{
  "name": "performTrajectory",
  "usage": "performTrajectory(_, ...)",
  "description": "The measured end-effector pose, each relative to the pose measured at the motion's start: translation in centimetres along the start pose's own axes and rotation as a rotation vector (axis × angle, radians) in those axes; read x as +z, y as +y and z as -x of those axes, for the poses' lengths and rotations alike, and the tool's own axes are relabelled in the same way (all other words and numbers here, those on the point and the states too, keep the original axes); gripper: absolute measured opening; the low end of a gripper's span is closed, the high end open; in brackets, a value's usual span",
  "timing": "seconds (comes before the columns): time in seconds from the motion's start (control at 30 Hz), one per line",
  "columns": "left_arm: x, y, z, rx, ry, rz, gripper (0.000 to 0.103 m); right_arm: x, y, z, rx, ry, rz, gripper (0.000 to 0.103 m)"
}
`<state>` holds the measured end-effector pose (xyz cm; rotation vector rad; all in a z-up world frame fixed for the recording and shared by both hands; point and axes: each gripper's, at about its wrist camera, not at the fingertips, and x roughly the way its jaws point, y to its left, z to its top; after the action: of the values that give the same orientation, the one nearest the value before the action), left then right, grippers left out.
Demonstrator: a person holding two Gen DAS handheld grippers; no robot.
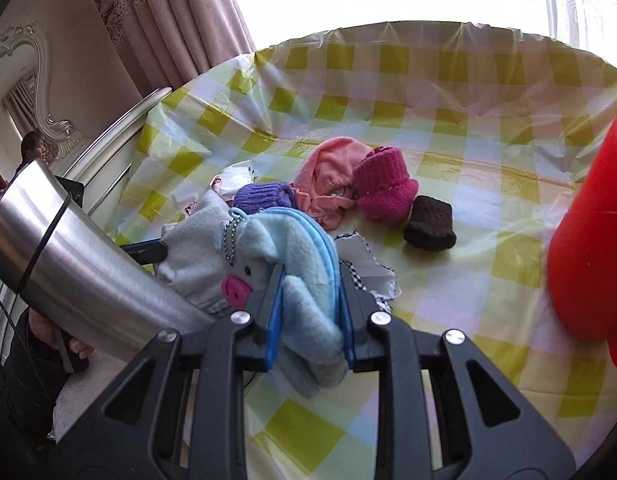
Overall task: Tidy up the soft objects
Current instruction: 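Grasp the grey plush toy with the right tool while the left tool grasps the grey herringbone pouch, then carry the plush toy and pouch over the white box and release both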
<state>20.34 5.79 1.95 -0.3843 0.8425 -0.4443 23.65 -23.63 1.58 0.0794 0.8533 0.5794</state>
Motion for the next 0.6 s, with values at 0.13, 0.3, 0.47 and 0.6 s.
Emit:
performTrajectory(0.13, -1.1, 0.5, 1.7, 0.024, -0.026, 0.039, 0.014, -2.1, -1.2, 2.2, -0.05, -0.025, -0.065, 0.028)
performTrajectory(0.3, -2.2, 0.4, 3.6, 0.041, -0.049, 0.054, 0.012, -4.2, -1.9, 5.2, -0.125, -0.073, -0.134, 0.028)
performTrajectory(0.47, -3.4, -0.3, 5.9, 0.039, -0.073, 0.058, 0.012, -6.0, -2.5, 9.0, -0.157, -0.131, -0.202, 0.027)
performTrajectory(0.6, -4.2, -1.4, 7.8, 0.034, -0.092, 0.048, 0.012, -7.8, -2.5, 11.2, -0.181, -0.14, -0.235, 0.027)
